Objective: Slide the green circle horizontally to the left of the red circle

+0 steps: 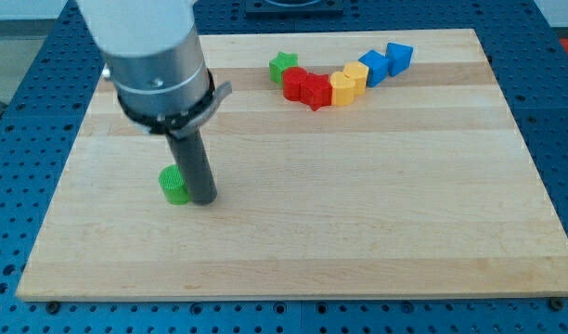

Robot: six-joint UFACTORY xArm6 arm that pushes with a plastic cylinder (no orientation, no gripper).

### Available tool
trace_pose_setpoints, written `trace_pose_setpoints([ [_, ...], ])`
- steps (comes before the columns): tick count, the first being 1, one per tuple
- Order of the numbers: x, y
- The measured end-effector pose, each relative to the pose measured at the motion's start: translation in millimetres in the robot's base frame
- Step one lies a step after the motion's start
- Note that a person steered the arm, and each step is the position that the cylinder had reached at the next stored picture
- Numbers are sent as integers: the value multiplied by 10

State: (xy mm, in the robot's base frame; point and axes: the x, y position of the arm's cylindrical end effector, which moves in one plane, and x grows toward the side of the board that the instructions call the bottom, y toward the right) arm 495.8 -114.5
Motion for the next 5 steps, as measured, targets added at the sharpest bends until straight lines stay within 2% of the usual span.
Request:
trace_pose_setpoints([
  [1,-337,0],
  [2,-210,12],
  [3,242,51],
  [4,450,-215],
  [5,352,-627],
])
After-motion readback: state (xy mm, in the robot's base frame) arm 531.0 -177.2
